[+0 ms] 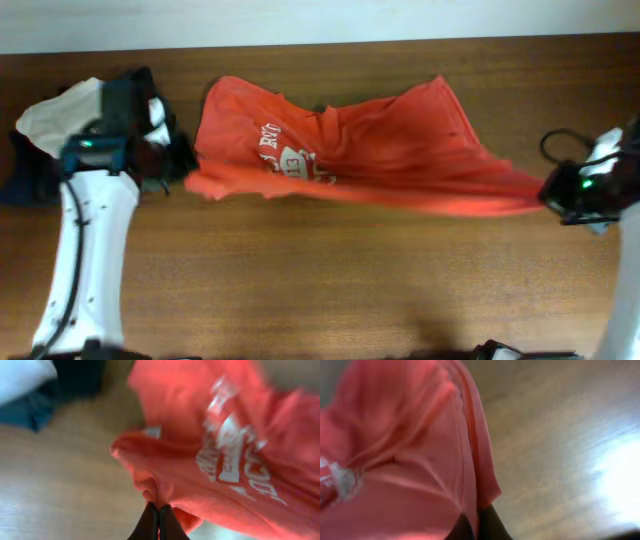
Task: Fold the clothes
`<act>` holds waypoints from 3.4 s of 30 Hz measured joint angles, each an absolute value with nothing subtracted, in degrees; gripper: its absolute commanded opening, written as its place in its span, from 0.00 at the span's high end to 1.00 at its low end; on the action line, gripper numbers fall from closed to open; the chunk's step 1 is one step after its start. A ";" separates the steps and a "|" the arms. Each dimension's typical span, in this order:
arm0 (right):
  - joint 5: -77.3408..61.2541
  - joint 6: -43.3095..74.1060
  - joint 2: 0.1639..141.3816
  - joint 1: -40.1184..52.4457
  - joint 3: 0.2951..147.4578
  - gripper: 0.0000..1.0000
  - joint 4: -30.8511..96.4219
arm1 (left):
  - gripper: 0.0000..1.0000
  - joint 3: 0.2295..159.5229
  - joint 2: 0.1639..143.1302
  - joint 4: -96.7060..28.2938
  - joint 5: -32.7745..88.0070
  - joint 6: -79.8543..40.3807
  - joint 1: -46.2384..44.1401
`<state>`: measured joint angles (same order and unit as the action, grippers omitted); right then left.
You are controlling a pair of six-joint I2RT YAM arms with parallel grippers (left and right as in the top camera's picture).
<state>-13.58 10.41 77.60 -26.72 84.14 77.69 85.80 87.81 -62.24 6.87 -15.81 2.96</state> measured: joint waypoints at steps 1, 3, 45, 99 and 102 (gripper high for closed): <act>-13.87 8.56 76.44 -26.72 89.95 0.96 81.62 | 1.00 89.67 86.76 -63.46 7.27 -15.59 2.96; -14.02 6.37 75.68 -26.72 97.80 0.96 86.24 | 1.00 98.87 85.60 -68.29 7.70 -15.46 2.96; -11.79 2.57 104.47 -25.87 110.06 0.96 74.26 | 1.00 146.91 125.64 -96.01 15.22 -12.36 0.67; -1.19 13.69 106.50 -27.11 79.42 0.39 51.27 | 0.25 71.57 105.49 -35.42 19.25 -18.20 -1.98; 0.30 13.61 106.65 -27.11 77.89 0.44 51.86 | 0.25 71.46 105.51 -46.74 15.53 -17.52 -1.80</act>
<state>0.30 13.61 106.65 -27.11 77.89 51.86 71.46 105.51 -46.74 15.53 -17.52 -1.80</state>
